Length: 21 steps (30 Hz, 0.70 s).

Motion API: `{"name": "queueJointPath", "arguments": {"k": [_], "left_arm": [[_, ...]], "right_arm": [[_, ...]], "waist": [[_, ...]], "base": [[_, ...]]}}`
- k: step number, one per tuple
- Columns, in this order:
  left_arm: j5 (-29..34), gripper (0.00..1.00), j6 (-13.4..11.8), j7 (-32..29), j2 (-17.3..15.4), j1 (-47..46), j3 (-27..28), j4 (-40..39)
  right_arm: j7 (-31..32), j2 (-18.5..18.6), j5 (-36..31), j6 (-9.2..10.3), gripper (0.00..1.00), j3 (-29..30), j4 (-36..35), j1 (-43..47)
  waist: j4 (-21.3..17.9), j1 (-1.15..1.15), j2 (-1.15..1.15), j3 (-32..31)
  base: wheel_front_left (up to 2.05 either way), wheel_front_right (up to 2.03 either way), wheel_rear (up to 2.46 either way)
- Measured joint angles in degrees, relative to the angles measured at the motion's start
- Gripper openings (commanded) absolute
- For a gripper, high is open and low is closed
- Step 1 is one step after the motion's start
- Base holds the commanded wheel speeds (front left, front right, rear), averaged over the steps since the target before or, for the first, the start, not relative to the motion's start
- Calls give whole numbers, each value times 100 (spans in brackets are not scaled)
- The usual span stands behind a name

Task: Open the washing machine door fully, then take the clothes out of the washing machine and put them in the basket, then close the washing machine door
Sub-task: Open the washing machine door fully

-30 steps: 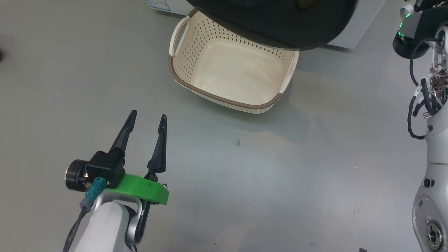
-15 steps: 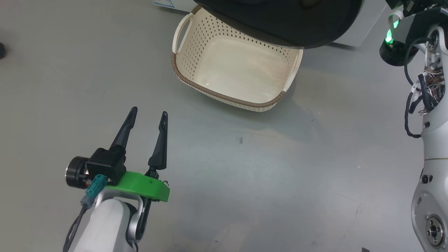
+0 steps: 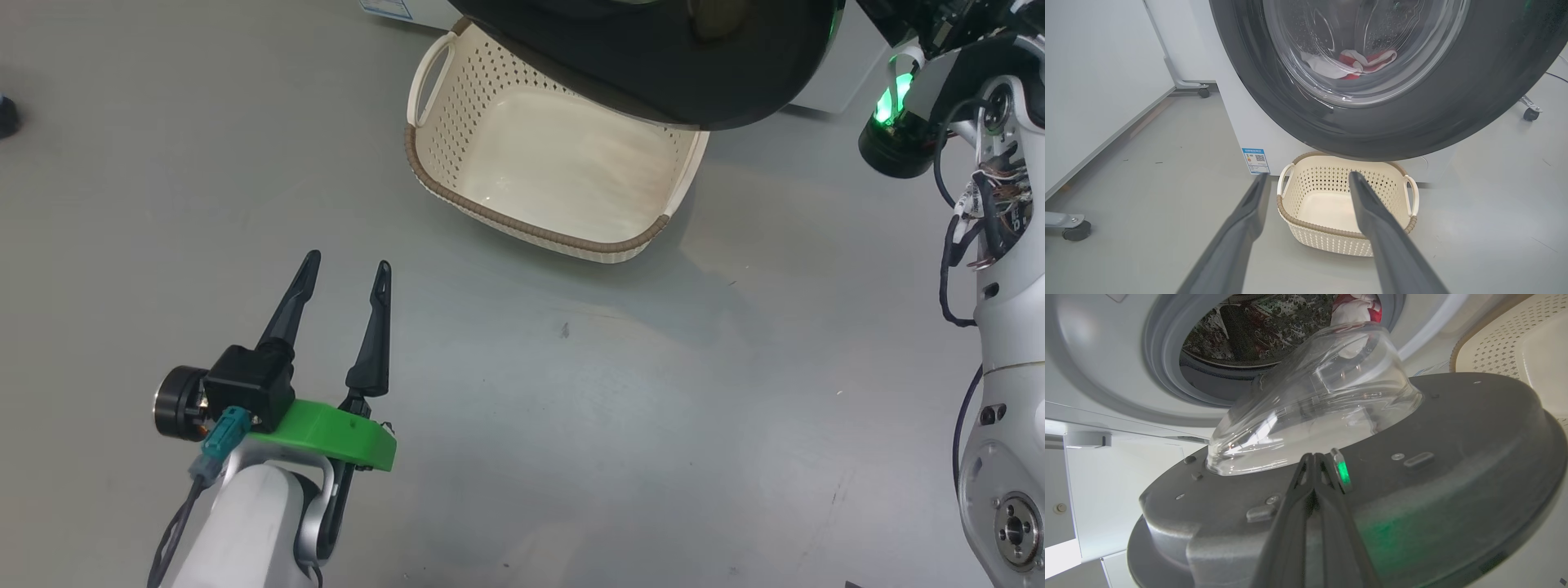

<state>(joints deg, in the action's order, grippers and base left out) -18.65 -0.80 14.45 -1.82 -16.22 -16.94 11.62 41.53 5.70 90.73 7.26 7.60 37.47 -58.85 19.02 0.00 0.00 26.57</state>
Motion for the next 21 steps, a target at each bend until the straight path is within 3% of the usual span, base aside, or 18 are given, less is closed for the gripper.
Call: {"name": "queueJointPath", "arguments": {"k": [21], "left_arm": [[20,100,-1,0,1,-19,-9,141]], "right_arm": [[389,-114,465,0,0,-45,603,226]], "waist": [[-112,0,0,-507]], "base": [[0,0,0]]}}
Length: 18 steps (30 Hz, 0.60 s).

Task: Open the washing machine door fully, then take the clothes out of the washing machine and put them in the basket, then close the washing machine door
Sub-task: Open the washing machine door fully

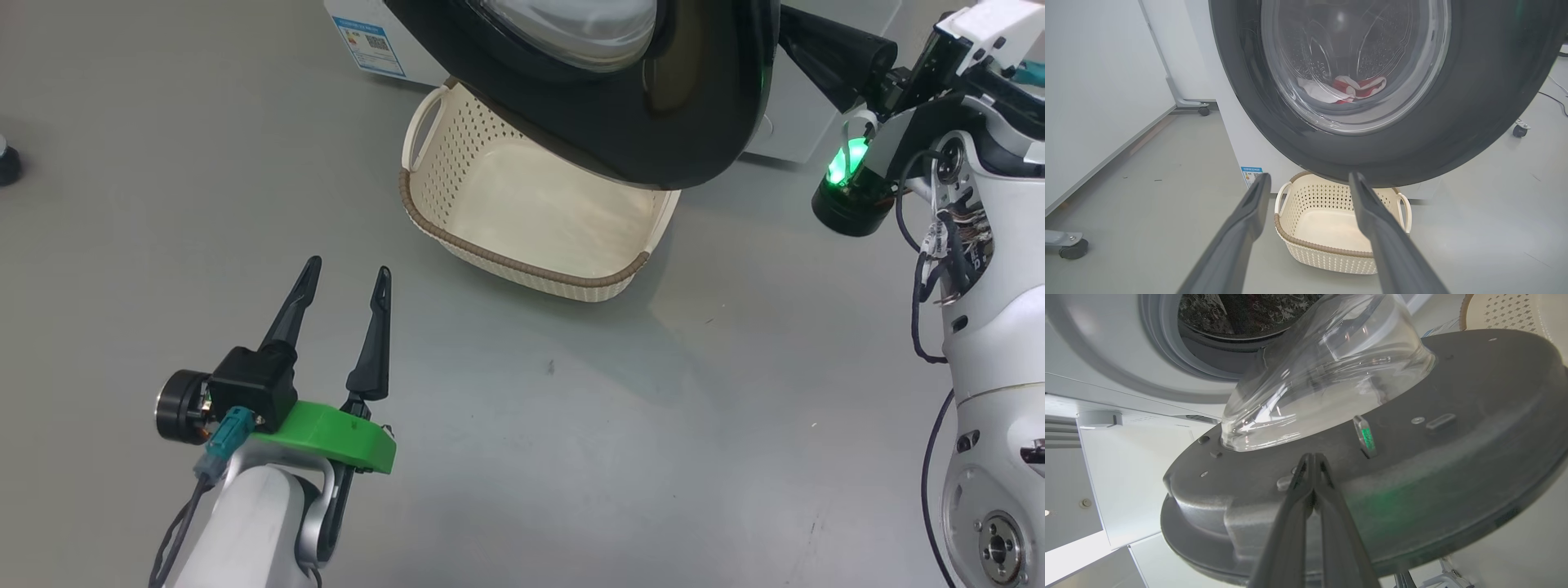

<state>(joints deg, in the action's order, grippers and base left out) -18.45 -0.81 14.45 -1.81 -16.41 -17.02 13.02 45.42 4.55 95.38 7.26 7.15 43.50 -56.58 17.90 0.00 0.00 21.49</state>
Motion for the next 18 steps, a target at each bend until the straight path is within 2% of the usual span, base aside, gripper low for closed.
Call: {"name": "queueJointPath", "arguments": {"k": [11,18], "left_arm": [[37,100,0,0,0,27,-14,77],[38,100,0,0,0,59,-37,77]], "right_arm": [[111,-41,210,0,0,-190,159,305],[229,-29,733,0,0,-673,255,327]], "waist": [[-43,0,0,-333],[-33,0,0,-400]], "base": [[0,0,0],[0,0,0]]}}
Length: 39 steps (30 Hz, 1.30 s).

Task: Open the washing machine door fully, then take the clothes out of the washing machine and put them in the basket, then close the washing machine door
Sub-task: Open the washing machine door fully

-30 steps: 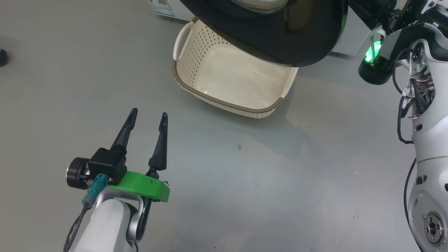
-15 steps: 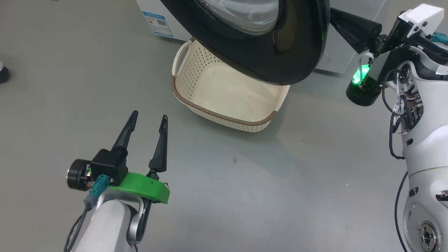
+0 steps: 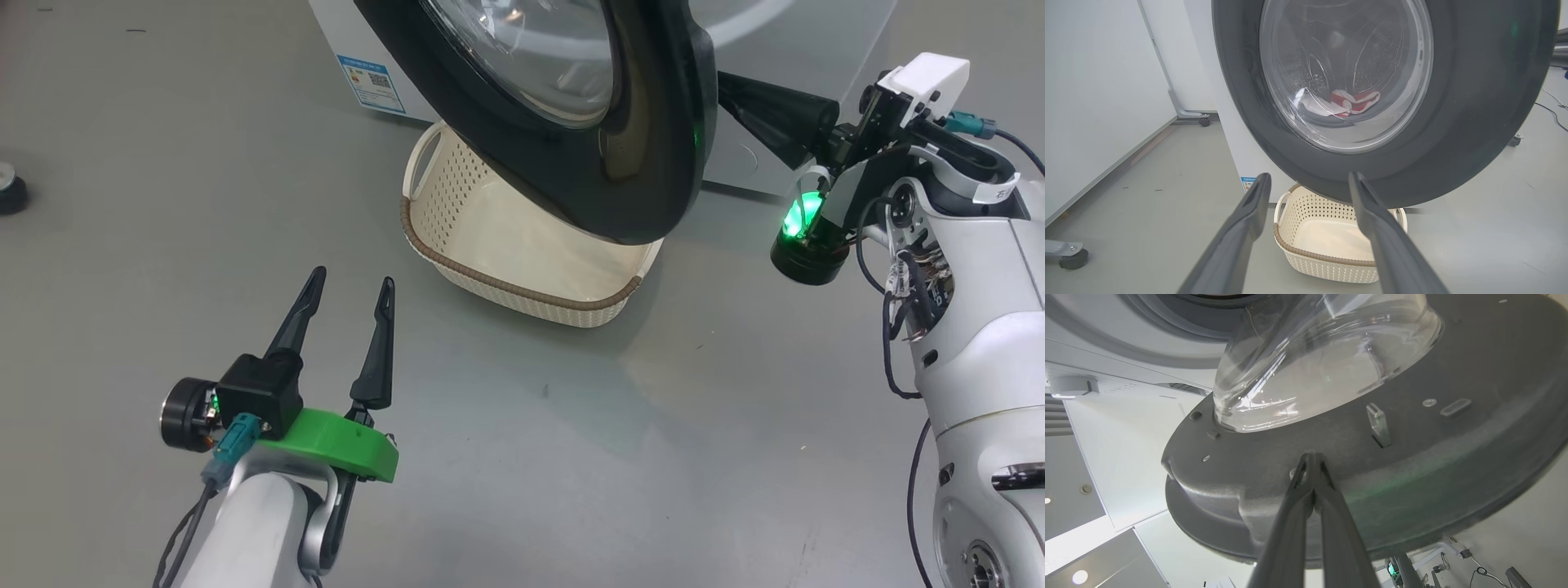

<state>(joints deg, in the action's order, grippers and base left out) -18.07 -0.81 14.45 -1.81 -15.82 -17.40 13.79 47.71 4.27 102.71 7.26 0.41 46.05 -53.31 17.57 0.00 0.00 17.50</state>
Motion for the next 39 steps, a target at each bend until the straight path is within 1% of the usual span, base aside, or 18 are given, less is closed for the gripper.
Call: {"name": "queueJointPath", "arguments": {"k": [4,10,17,21,25,26,28,34,39], "left_arm": [[0,100,2,0,-1,24,-53,-1],[0,100,9,0,-1,62,-148,4],[0,100,9,0,-3,63,-162,4],[0,100,9,0,-3,65,-187,5],[0,100,10,0,-3,69,-227,24],[0,100,10,0,-2,88,-242,32],[0,100,10,0,-2,102,-235,32],[1,100,10,0,-4,146,-232,31],[1,100,10,0,-4,146,-257,7]], "right_arm": [[124,11,302,4,0,-293,20,49],[166,-15,445,4,0,-684,31,127],[200,8,878,4,0,-1250,12,236],[237,7,1111,4,0,-1621,-96,344],[241,-7,1266,4,0,-1825,-190,446],[241,-1,1402,4,0,-1994,-255,522],[240,1,1469,4,0,-2092,-290,552],[104,-13,1780,4,0,-2639,-509,637],[-101,1,1876,4,0,-3064,-687,655]], "waist": [[27,0,0,3],[85,0,0,-14],[156,0,0,-63],[191,0,0,-96],[222,0,0,-130],[246,0,0,-161],[257,0,0,-174],[300,0,0,-213],[346,0,0,-168]], "base": [[0,0,0],[0,0,0],[0,0,0],[0,0,0],[0,0,0],[0,0,0],[0,0,0],[0,0,0],[0,0,0]]}}
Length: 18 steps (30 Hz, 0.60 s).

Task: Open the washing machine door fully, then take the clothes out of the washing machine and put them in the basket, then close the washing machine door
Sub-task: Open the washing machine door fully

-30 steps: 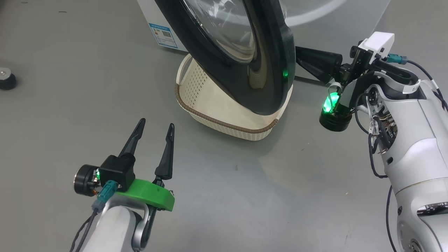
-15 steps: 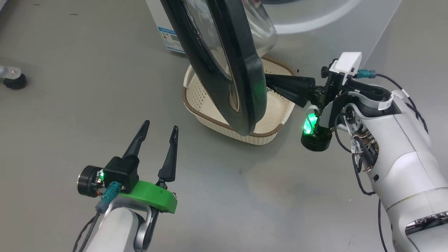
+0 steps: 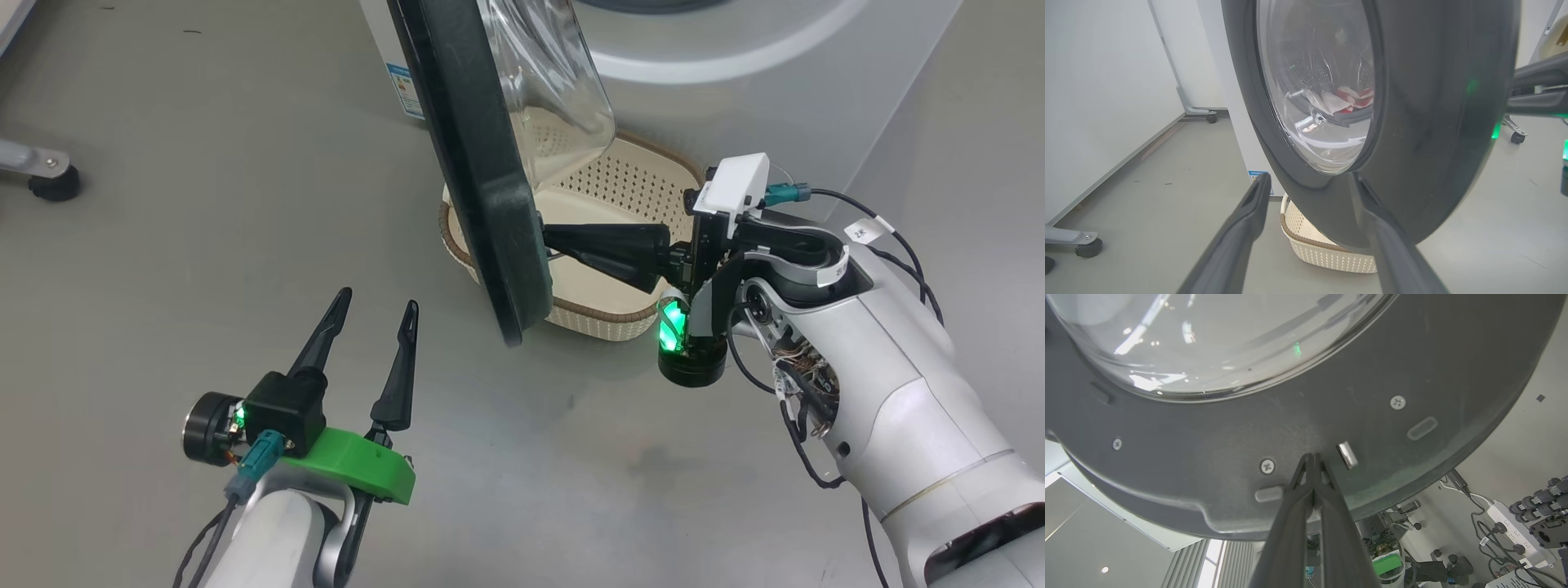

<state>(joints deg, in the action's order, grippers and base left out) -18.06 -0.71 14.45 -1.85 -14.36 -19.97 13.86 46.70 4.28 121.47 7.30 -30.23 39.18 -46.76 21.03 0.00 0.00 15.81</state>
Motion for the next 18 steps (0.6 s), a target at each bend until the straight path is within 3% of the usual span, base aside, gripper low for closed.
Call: {"name": "queueJointPath", "arguments": {"k": [8,16,18], "left_arm": [[-1,100,-3,0,1,-1,29,-45],[1,100,-62,0,0,12,320,-31],[2,100,-77,0,0,27,364,-31]], "right_arm": [[-276,-1,307,0,0,-465,-305,2],[-681,-19,270,-13,0,-425,-352,2],[-825,-22,103,-91,0,-408,-323,3]], "waist": [[69,0,0,68],[4,0,0,-34],[-35,0,0,-89]], "base": [[0,0,0],[0,0,0],[0,0,0]]}}
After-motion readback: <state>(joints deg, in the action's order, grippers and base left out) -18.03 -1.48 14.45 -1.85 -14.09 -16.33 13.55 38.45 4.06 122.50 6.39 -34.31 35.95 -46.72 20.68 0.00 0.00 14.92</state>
